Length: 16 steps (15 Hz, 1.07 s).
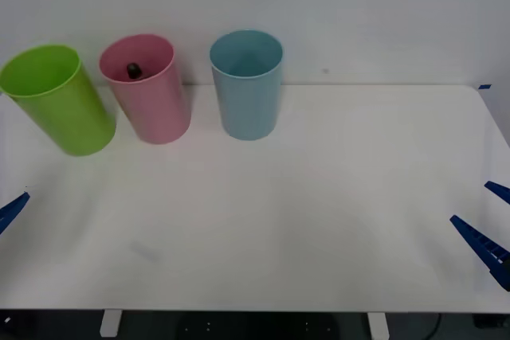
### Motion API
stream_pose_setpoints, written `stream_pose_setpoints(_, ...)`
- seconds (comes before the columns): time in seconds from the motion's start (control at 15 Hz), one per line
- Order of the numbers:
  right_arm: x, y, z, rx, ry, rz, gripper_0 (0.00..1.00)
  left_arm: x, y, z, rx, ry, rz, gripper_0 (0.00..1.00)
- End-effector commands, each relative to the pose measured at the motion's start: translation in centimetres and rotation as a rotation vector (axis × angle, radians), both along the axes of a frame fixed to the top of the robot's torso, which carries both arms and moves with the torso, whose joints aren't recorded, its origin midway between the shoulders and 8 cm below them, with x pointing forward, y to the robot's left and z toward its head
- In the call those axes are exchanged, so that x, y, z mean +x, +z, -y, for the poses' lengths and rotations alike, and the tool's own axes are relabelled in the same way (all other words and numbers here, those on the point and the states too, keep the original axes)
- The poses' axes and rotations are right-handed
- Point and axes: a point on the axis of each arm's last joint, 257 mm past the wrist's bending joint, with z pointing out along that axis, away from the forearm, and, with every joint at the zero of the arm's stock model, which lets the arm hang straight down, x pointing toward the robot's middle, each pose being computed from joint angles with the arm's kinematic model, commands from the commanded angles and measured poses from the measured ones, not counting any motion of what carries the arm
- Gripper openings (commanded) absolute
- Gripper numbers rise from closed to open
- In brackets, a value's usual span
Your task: Grasp the object on the table and drop it into the matching bin: aluminum can to the light blue bin, PET bottle to the pink bin.
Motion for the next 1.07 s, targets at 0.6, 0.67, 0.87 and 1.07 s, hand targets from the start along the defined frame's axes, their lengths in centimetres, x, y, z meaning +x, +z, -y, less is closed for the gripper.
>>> stream_pose_setpoints(0.6,0.0,0.0,0.0,0.0,0.0,0.0,1.0,-4.3,-2.0,-1.3,0.02,0.012,-0.045,1.0)
stream_pose_setpoints(0.67,0.0,0.0,0.0,0.0,0.0,0.0,1.0,-4.4,-2.1,-1.3,0.015,0.012,-0.048,1.0)
stream_pose_setpoints(0.87,0.0,0.0,0.0,0.0,0.0,0.0,1.0,-4.8,-2.3,-1.4,0.006,0.015,-0.057,1.0)
stream_pose_setpoints(1.07,0.0,0.0,0.0,0.0,0.0,0.0,1.0,-4.8,-2.3,-1.4,0.006,0.015,-0.057,1.0)
